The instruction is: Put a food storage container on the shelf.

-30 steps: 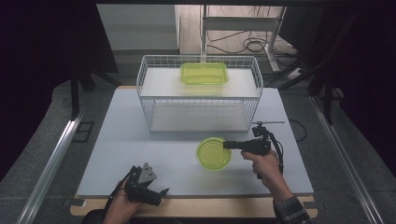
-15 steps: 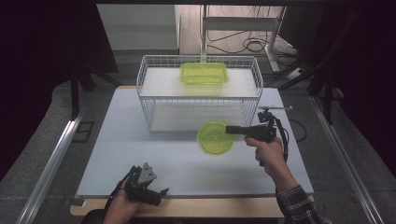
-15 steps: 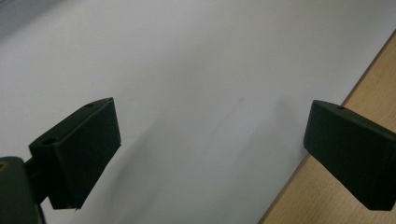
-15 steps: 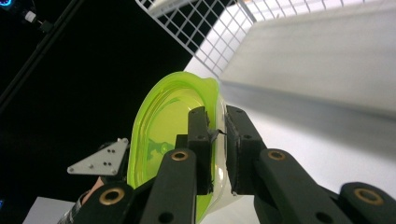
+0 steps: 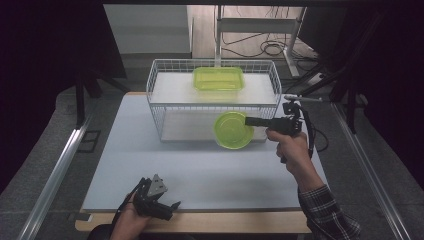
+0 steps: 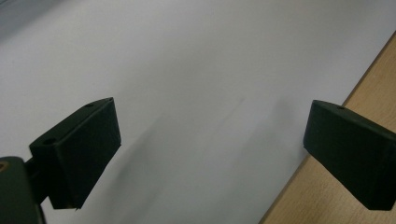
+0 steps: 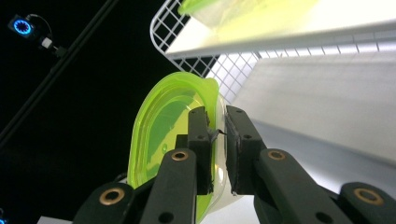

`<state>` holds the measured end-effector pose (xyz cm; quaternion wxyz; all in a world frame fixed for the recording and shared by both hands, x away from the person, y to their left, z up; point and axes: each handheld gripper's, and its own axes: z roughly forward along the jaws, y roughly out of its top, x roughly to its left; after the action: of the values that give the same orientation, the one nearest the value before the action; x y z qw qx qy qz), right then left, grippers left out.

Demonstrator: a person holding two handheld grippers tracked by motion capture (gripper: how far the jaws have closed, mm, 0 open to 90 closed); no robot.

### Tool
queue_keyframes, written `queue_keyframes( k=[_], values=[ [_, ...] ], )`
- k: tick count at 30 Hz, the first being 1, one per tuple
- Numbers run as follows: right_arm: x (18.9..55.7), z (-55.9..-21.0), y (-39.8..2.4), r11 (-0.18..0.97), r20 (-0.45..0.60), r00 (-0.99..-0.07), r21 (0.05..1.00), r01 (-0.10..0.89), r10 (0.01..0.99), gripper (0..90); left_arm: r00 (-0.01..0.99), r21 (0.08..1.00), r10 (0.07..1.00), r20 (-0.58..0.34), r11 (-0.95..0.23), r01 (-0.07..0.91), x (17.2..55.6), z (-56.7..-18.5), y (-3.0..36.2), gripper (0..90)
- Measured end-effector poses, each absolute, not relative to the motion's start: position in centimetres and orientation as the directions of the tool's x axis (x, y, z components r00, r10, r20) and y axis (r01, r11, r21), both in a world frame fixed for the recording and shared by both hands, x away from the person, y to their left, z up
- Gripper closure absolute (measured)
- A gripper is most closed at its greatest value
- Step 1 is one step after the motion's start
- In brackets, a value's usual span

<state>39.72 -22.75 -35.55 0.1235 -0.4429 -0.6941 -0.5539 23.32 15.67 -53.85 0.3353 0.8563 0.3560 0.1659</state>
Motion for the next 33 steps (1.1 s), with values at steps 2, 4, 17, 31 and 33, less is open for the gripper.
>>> queue_keyframes(
  k=[2,4,17,31,33],
  values=[
    [39.9,-35.0,-22.7,-0.010,0.659,-0.581,0.665,0.747,0.478,81.0,0.692,0.692,0.721,0.046,-0.522,0.498,23.3,-53.8,15.7,3.8],
    [40.1,-34.5,-22.6,-0.011,0.652,-0.584,0.672,0.741,0.483,81.0,0.691,0.692,0.721,0.046,-0.522,0.498,23.3,-53.8,15.7,3.7],
    [41.7,-31.0,-21.6,-0.046,0.631,-0.599,0.706,0.706,0.493,81.0,0.678,0.698,0.735,0.015,-0.493,0.519,23.5,-53.7,16.1,3.7],
    [44.3,-28.4,-20.6,-0.110,0.618,-0.579,0.728,0.677,0.531,81.0,0.674,0.697,0.739,0.001,-0.484,0.530,23.5,-53.7,16.1,3.7],
    [44.7,-28.1,-20.5,-0.120,0.616,-0.572,0.730,0.673,0.542,81.0,0.675,0.697,0.738,0.000,-0.484,0.529,23.5,-53.7,16.2,3.7]
  ],
)
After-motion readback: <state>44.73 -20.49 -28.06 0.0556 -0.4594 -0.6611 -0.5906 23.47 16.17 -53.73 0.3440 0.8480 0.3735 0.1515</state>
